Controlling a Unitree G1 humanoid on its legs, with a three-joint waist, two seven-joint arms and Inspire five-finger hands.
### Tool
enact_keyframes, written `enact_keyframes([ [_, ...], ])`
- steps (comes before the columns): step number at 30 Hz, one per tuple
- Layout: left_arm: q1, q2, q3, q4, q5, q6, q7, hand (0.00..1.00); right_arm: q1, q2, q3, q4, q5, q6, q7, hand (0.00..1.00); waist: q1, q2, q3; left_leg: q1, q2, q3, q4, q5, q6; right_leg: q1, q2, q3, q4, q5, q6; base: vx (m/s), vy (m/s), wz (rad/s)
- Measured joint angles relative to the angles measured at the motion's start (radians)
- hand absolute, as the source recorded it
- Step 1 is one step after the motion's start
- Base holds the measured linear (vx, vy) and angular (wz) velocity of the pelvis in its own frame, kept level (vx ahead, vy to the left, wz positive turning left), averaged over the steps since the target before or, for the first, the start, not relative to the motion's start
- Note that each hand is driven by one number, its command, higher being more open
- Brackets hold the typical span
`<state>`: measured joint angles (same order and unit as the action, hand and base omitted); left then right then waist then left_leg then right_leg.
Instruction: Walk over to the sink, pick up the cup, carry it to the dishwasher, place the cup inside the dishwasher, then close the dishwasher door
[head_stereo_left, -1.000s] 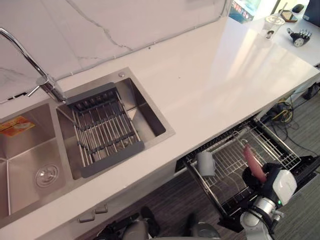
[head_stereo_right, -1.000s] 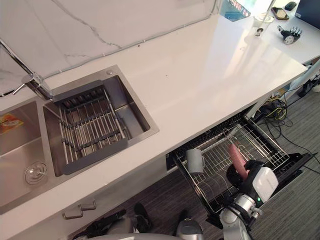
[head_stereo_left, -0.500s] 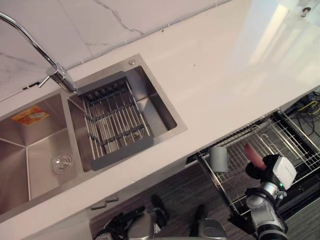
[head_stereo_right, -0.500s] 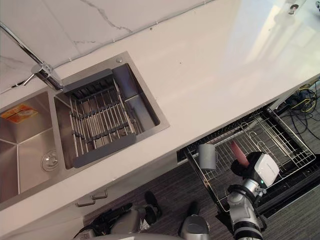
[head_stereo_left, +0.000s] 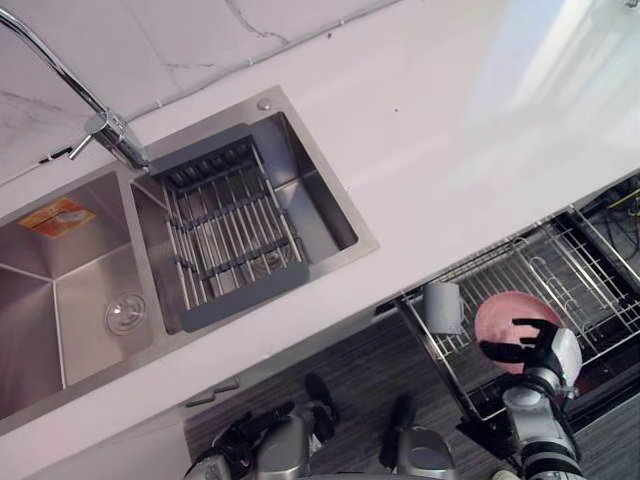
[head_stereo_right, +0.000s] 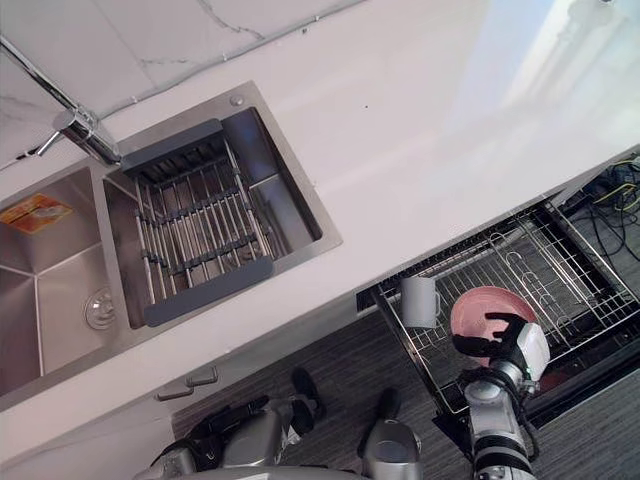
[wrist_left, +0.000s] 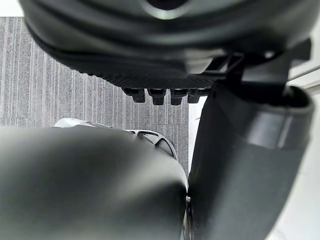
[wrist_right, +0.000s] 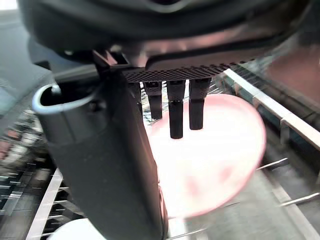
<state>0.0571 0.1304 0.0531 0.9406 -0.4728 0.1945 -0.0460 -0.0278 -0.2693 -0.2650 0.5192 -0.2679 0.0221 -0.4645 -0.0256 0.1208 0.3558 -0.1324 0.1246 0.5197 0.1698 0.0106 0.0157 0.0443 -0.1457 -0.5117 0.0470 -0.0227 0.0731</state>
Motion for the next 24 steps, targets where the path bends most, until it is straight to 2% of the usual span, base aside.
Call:
enact_keyframes([
  [5, 0.0, -0.002, 0.023, 0.003, 0.002, -0.003, 0.003, 1.0, 0.048, 0.017, -0.007, -0.217, 0.061, -0.055, 0.065, 1.0, -0.012, -0.011, 0.007, 0.004, 0.006, 0.015, 0.018, -0.01, -0.016, -0.005, -0.004, 0.024, 0.006, 0.0, 0.001, -0.02, 0.026, -0.14],
  [8, -0.001, -0.001, 0.028, 0.005, 0.002, -0.003, 0.007, 1.0, 0.074, 0.044, -0.04, -0.334, 0.126, -0.08, 0.066, 1.0, -0.018, -0.017, 0.01, 0.015, 0.014, 0.025, 0.019, -0.017, -0.007, -0.006, 0.002, 0.044, 0.005, 0.001, -0.001, -0.01, -0.003, -0.2],
  [10, -0.001, 0.0, 0.028, 0.005, 0.002, -0.003, 0.017, 1.0, 0.085, 0.061, -0.102, -0.403, 0.194, -0.089, 0.055, 1.0, -0.021, -0.024, 0.011, 0.03, 0.022, 0.049, 0.018, -0.022, 0.001, -0.006, 0.008, 0.066, 0.005, 0.001, -0.003, -0.02, -0.011, -0.32],
  [13, -0.006, 0.002, 0.028, 0.005, 0.0, 0.002, 0.033, 1.0, 0.087, 0.076, -0.26, -0.457, 0.321, -0.1, -0.031, 1.0, -0.046, -0.038, 0.008, 0.045, 0.03, 0.066, 0.017, -0.027, 0.004, -0.002, 0.014, 0.081, 0.004, -0.002, -0.007, -0.01, -0.014, -0.17],
  [14, -0.009, 0.003, 0.028, 0.004, 0.0, 0.006, 0.037, 1.0, 0.09, 0.076, -0.296, -0.456, 0.344, -0.1, -0.043, 1.0, -0.049, -0.043, 0.008, 0.048, 0.03, 0.068, 0.017, -0.027, 0.004, 0.0, 0.015, 0.084, 0.004, -0.002, -0.007, -0.01, -0.021, -0.1],
  [16, -0.018, 0.005, 0.028, 0.004, -0.003, 0.024, 0.047, 1.0, 0.118, 0.077, -0.424, -0.42, 0.497, -0.103, -0.062, 1.0, -0.07, -0.065, 0.004, 0.064, 0.034, 0.073, 0.012, -0.028, 0.003, 0.01, 0.02, 0.09, 0.002, -0.006, -0.011, -0.01, -0.033, -0.09],
  [18, -0.019, 0.011, 0.028, 0.002, -0.022, 0.045, 0.057, 1.0, 0.141, 0.081, -0.485, -0.348, 0.641, -0.128, -0.031, 1.0, -0.077, -0.081, -0.004, 0.078, 0.038, 0.087, 0.007, -0.028, 0.002, 0.012, 0.025, 0.105, 0.0, -0.006, -0.013, -0.01, -0.033, -0.24],
  [22, -0.016, 0.004, 0.033, 0.006, -0.049, 0.074, 0.095, 1.0, 0.186, 0.121, -0.515, -0.168, 0.8, -0.148, 0.047, 1.0, -0.098, -0.081, -0.009, 0.11, 0.036, 0.092, -0.008, -0.02, -0.01, 0.035, 0.026, 0.109, 0.001, -0.008, -0.015, -0.02, -0.013, -0.08],
  [24, -0.016, -0.005, 0.033, 0.01, -0.062, 0.078, 0.111, 1.0, 0.207, 0.202, -0.483, -0.065, 0.895, -0.148, 0.126, 1.0, -0.098, -0.072, -0.024, 0.113, 0.022, 0.069, -0.046, 0.006, -0.014, 0.039, 0.025, 0.084, 0.0, -0.01, -0.016, -0.07, -0.005, 0.26],
])
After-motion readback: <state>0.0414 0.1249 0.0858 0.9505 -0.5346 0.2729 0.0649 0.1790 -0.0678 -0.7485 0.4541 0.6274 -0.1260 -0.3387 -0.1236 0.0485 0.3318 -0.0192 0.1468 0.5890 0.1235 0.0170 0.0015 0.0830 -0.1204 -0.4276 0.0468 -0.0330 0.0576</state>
